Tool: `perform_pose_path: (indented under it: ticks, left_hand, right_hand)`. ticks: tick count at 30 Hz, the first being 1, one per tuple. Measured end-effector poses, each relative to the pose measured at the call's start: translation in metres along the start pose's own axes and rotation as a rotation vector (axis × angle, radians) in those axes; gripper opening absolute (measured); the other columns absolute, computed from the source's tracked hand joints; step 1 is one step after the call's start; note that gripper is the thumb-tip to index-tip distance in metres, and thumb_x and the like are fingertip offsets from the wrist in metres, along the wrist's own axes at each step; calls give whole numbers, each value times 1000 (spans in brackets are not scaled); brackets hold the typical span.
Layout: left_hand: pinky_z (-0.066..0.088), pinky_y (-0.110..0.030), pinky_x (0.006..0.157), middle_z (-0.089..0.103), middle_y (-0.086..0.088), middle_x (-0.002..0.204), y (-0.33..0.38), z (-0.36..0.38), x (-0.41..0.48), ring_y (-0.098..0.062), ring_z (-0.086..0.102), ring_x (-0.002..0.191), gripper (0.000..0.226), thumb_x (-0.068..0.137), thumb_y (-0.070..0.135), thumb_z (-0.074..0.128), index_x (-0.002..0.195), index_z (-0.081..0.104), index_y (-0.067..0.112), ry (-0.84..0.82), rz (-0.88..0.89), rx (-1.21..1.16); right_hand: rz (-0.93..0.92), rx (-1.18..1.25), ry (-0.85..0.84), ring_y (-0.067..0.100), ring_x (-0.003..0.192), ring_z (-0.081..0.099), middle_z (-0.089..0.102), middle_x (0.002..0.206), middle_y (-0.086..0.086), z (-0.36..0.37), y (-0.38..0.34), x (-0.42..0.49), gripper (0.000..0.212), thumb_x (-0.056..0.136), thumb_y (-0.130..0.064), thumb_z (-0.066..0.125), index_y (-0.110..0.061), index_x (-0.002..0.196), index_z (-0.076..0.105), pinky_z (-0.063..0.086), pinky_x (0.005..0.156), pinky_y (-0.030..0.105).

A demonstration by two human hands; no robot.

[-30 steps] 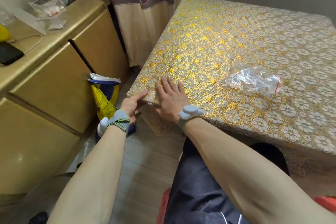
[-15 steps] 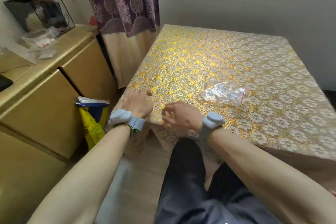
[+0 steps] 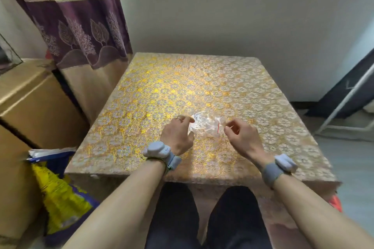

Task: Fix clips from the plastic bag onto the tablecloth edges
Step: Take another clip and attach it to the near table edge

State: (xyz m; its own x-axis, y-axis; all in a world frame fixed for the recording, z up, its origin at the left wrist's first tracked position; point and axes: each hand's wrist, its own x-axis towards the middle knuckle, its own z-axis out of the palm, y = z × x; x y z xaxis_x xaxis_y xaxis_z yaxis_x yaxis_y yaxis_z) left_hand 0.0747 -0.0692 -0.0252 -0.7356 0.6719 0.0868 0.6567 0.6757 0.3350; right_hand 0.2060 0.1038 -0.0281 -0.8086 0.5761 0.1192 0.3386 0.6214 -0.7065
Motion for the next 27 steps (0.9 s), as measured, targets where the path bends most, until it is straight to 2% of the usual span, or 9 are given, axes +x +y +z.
perform_pose_path:
  ticks: [3,6,8,13,16,19,22,27]
  left_hand:
    - [48,-41,93,47,-3,136,17,12,10,-30,56,110,46,90,35,54,134,44,27,-17,11,-11]
    - [45,-38,94,50,-2,137,25,24,17,-29,55,113,49,90,36,52,137,43,27,-30,23,4]
    - [40,-35,96,52,-2,136,31,31,20,-26,53,118,48,92,33,49,139,42,26,-23,33,12]
    - [39,-33,96,60,-6,125,36,44,12,-24,53,114,47,94,31,46,140,40,26,53,-3,-23]
    - [23,-34,116,45,1,146,26,61,9,-19,40,134,54,94,36,42,146,33,26,73,28,-29]
    - [6,-30,119,31,6,156,22,67,10,-16,28,142,57,94,41,37,149,28,26,79,47,-16]
    - [4,-29,117,27,7,157,23,70,10,-16,25,143,58,95,42,36,150,27,26,90,31,-8]
    - [8,-34,119,24,5,159,19,75,13,-17,23,145,62,94,46,32,151,25,25,71,31,39]
  right_hand:
    - [77,72,26,16,85,66,68,92,-4,0,15,6,13,98,-26,57,-20,102,67,58,74,32]
    - [103,147,50,6,83,62,68,102,-6,9,19,15,16,98,-28,57,-25,108,70,57,80,34]
    - [118,178,42,3,81,60,68,105,-9,15,20,22,18,97,-30,59,-29,110,71,55,80,33]
    - [140,257,-62,6,90,64,69,102,-16,31,16,35,18,94,-33,65,-35,111,69,58,87,39]
    - [122,223,-96,4,89,68,71,101,-13,38,21,37,26,89,-33,69,-41,114,65,60,84,39]
    - [82,177,-78,9,87,70,71,99,-11,41,26,37,28,85,-35,73,-38,111,63,61,82,39]
    - [8,76,-51,10,84,66,67,100,-8,43,29,33,38,82,-42,76,-24,113,62,59,81,35]
    - [-71,-5,23,11,82,62,62,97,-6,50,34,25,27,91,-39,68,-24,113,65,56,80,36]
